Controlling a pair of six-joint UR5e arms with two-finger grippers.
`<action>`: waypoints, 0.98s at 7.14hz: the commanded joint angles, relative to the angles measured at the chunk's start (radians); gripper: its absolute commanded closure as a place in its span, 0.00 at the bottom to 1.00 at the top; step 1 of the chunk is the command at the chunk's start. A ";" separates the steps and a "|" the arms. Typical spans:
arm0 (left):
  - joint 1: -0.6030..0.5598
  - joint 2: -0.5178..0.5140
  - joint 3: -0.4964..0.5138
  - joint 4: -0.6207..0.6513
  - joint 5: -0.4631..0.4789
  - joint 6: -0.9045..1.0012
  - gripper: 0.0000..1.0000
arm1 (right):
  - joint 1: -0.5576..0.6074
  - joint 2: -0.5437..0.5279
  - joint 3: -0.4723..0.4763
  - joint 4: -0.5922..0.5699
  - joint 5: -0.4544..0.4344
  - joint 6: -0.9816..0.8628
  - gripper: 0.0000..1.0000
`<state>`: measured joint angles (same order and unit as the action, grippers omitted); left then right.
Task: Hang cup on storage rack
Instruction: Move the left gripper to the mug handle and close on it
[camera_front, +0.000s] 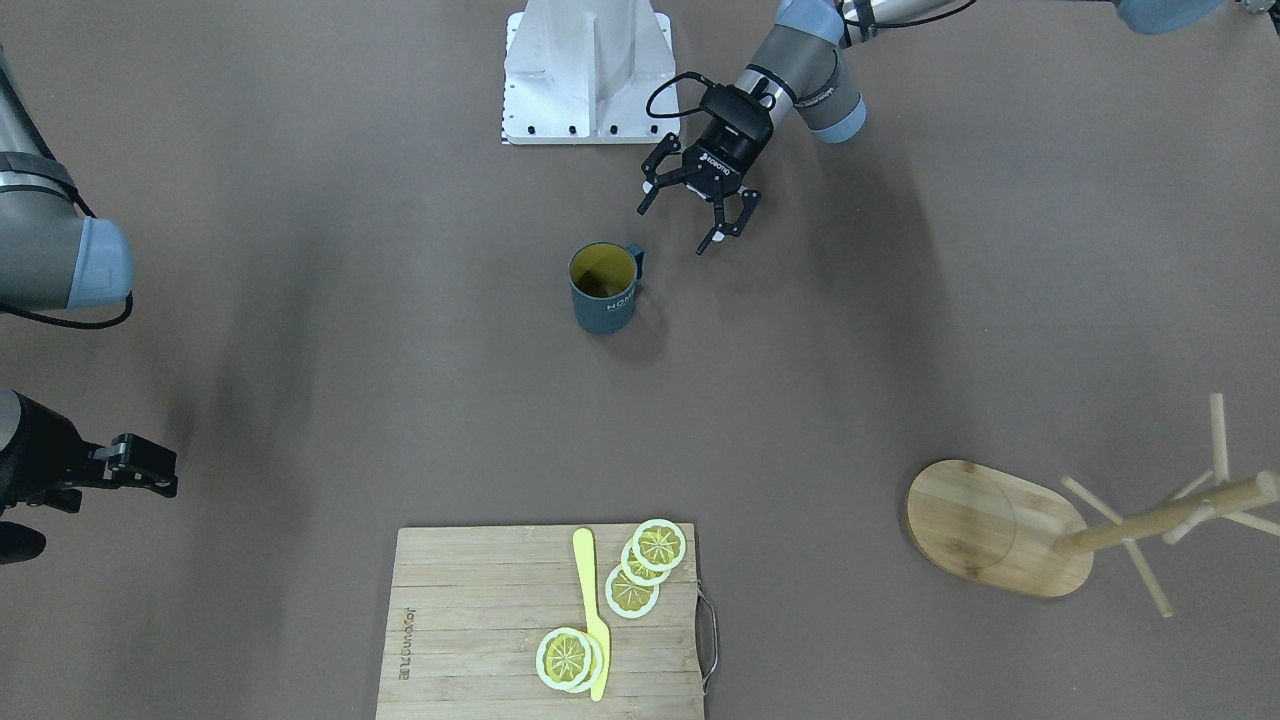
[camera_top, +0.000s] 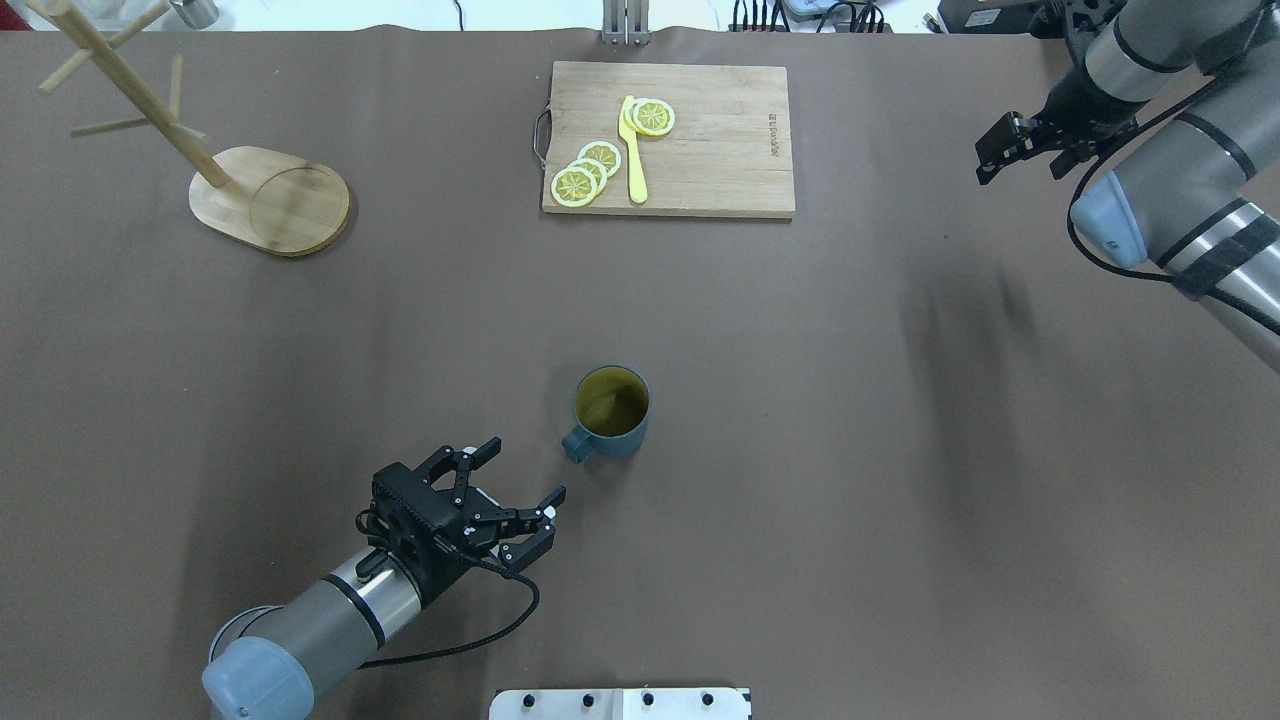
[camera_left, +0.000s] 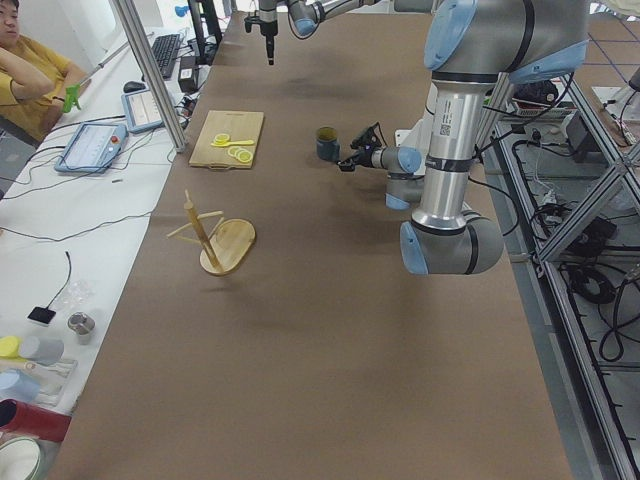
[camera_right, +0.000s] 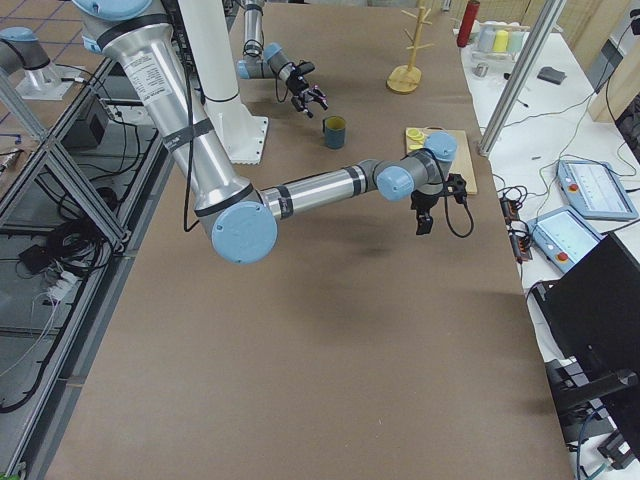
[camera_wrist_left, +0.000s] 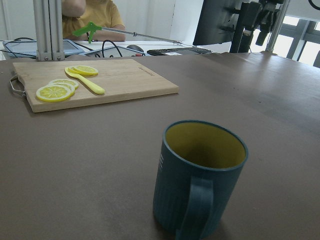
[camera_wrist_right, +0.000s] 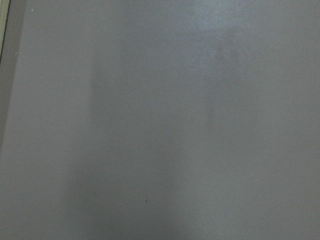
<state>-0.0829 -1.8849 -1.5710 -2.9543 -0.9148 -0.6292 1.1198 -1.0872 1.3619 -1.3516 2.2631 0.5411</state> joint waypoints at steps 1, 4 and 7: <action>0.000 -0.049 0.006 0.012 -0.001 0.064 0.03 | 0.000 0.000 0.000 0.002 0.001 0.000 0.00; -0.008 -0.095 0.068 0.012 -0.003 0.065 0.16 | 0.000 -0.003 0.000 0.003 0.000 0.000 0.00; -0.040 -0.097 0.080 0.011 -0.018 0.111 0.26 | 0.000 -0.005 0.000 0.003 0.000 0.000 0.00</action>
<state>-0.1121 -1.9810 -1.4933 -2.9429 -0.9283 -0.5303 1.1198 -1.0926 1.3611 -1.3484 2.2626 0.5415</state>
